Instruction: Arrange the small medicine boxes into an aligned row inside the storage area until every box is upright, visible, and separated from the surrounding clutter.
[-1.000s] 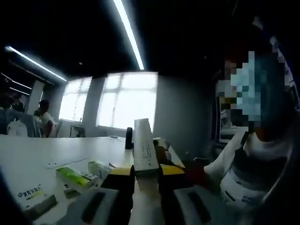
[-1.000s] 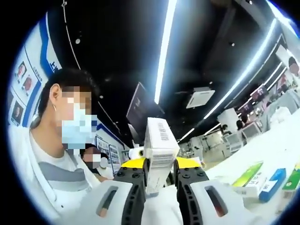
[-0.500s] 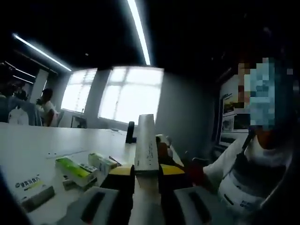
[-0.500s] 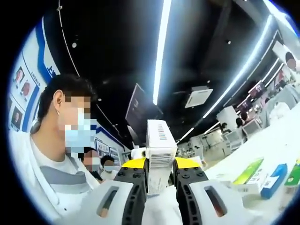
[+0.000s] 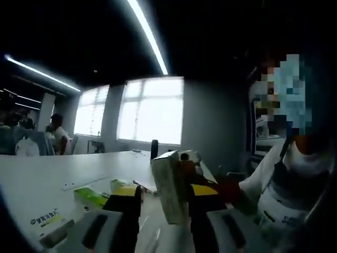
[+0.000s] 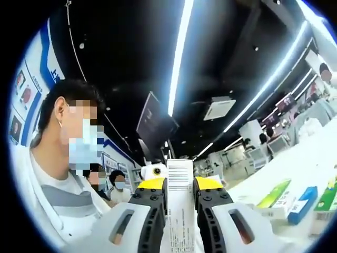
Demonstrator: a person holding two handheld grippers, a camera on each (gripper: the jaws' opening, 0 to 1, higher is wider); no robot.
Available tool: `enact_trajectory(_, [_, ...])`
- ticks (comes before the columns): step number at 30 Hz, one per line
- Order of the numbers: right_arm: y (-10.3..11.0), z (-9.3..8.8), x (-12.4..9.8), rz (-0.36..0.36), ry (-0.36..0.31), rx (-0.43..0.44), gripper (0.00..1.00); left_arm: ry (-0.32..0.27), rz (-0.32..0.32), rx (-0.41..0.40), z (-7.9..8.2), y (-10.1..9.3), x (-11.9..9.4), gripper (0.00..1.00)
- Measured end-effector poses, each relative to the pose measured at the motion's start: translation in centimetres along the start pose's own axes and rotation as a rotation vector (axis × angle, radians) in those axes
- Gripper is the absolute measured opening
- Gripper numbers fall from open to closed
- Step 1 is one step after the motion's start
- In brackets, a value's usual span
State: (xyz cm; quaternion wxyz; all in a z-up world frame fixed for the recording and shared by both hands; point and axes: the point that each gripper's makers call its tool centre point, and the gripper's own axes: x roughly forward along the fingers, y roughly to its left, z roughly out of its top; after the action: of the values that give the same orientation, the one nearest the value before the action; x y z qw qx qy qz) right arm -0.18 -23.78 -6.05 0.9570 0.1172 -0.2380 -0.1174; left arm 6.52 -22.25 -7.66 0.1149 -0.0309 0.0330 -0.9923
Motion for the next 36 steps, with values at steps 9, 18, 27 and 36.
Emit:
enact_trajectory(9, [0.6, 0.4, 0.2, 0.003, -0.004, -0.025, 0.18, 0.058, -0.016, 0.012, -1.2, -0.7, 1.0, 0.34])
enact_trajectory(18, [2.4, 0.4, 1.0, 0.064, -0.028, -0.059, 0.18, 0.032, -0.08, 0.001, -1.1, -2.2, 1.6, 0.26])
enact_trajectory(27, [3.6, 0.5, 1.5, 0.118, -0.055, -0.066, 0.18, 0.06, -0.116, 0.001, -1.5, -3.4, 1.5, 0.19])
enact_trajectory(36, [3.1, 0.0, 1.6, 0.105, -0.042, -0.091, 0.2, 0.109, -0.087, -0.082, -1.7, -3.2, 1.1, 0.17])
